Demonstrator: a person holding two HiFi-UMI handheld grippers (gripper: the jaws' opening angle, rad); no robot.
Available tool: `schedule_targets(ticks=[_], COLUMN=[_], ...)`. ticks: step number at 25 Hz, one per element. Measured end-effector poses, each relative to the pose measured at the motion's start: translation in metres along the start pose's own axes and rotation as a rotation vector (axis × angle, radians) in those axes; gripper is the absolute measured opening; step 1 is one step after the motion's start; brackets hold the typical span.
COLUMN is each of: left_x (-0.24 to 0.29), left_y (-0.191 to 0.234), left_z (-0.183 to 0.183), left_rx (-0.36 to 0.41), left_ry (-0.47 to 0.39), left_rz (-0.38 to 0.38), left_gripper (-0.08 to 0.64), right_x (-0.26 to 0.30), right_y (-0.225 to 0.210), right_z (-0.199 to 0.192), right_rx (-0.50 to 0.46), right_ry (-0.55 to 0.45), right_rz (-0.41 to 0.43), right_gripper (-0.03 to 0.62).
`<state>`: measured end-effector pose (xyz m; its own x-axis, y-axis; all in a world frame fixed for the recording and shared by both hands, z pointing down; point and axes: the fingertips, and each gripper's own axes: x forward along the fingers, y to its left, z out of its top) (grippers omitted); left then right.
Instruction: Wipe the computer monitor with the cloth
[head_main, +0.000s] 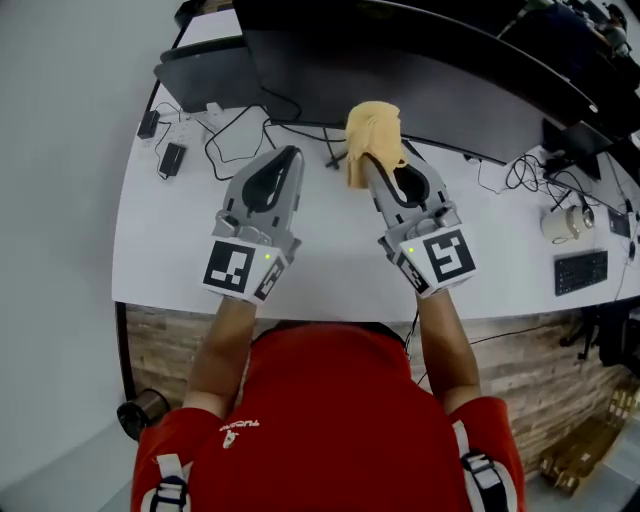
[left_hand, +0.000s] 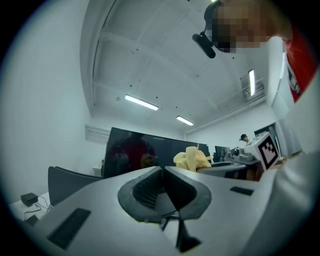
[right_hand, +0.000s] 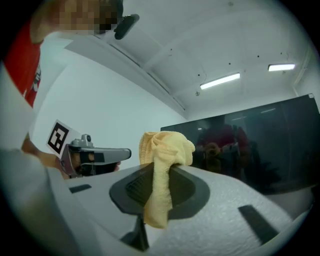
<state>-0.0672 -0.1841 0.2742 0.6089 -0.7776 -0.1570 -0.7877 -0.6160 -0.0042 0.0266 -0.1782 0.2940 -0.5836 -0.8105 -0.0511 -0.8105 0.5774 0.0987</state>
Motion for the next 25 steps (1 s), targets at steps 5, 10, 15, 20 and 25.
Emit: schedule_targets(ticks=[5, 10, 15, 20, 25], left_x=[0.01, 0.016, 0.02, 0.025, 0.028], left_y=[-0.039, -0.067, -0.086, -0.098, -0.101], left_z=[-0.012, -0.029, -0.042, -0.047, -0.048], left_rx=[-0.002, -0.004, -0.01, 0.004, 0.016], left_ry=[0.011, 0.041, 0.069, 0.086, 0.095], left_rz=[-0.005, -0.004, 0.003, -0.001, -0.002], left_gripper=[0.018, 0.018, 0.018, 0.018, 0.018], right_x=[-0.037, -0.064, -0.081, -0.086, -0.086], right_y=[-0.008, -0.014, -0.023, -0.028, -0.031], right_z=[-0.026, -0.045, -0.06, -0.063, -0.064], right_rx=[0.072, 0.11, 0.122, 0.132, 0.145], right_ry=[-0.009, -0.011, 0.007, -0.004, -0.018], right_rz=[-0.026, -0.025, -0.019, -0.005, 0.005], right_gripper=[0.066, 0.064, 0.063, 0.063, 0.063])
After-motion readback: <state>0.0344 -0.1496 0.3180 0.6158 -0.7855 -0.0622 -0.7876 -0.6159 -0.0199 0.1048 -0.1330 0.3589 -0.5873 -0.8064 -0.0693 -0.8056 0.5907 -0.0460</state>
